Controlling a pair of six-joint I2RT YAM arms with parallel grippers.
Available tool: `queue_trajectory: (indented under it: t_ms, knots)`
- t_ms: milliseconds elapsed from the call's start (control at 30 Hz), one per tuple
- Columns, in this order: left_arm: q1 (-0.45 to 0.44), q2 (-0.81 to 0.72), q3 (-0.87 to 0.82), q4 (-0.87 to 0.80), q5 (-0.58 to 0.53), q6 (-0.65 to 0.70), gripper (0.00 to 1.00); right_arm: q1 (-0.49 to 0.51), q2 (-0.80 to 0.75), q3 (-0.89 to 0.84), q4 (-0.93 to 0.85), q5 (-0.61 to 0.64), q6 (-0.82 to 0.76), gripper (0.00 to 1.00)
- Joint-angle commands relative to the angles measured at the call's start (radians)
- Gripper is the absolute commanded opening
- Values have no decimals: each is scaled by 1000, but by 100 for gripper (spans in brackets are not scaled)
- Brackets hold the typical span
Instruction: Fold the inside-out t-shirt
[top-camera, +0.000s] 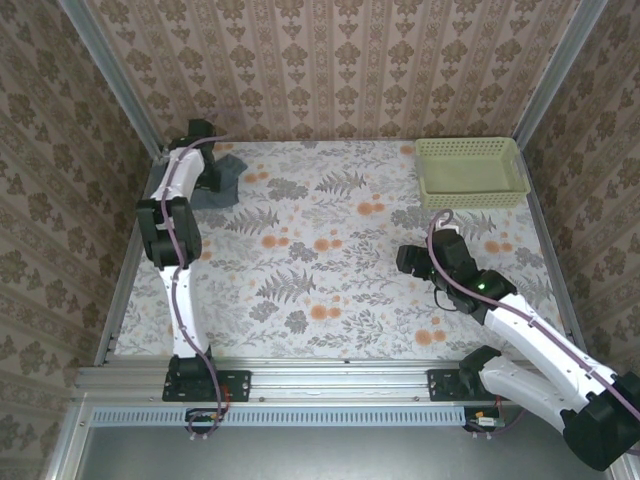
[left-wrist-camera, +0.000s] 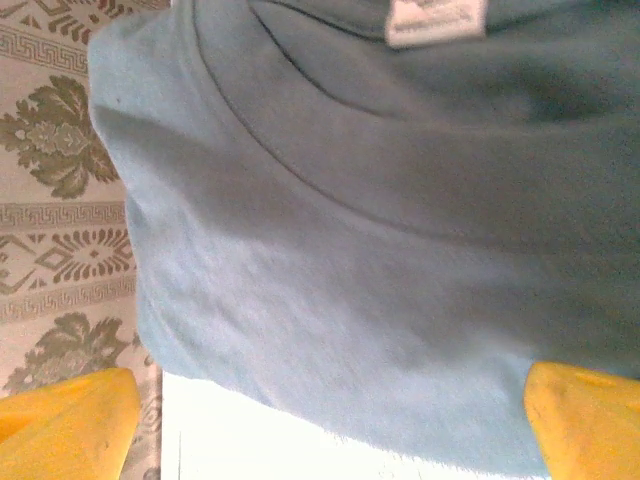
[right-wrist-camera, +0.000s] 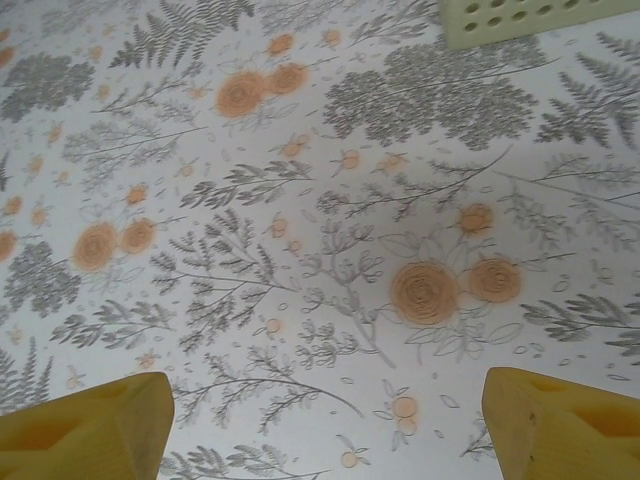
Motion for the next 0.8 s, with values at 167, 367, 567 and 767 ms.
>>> queue_trajectory:
  t_ms: [167,367,567,767]
  knots:
    - [-199,-637,-609,478,-165,-38,100,-96,0,133,4,297,-92,91]
    - [-210,-1065,-1112,791,7,-192,100,-202,21,135,125,328,-157,93]
    - [-206,-1301,-1458,1093,-20,-201,100,-280,61,135,130,315,-201,100]
    - [-159,-1210,-1558,1178,-67,-186,100,-285,-9,-120,480,316,-343,100]
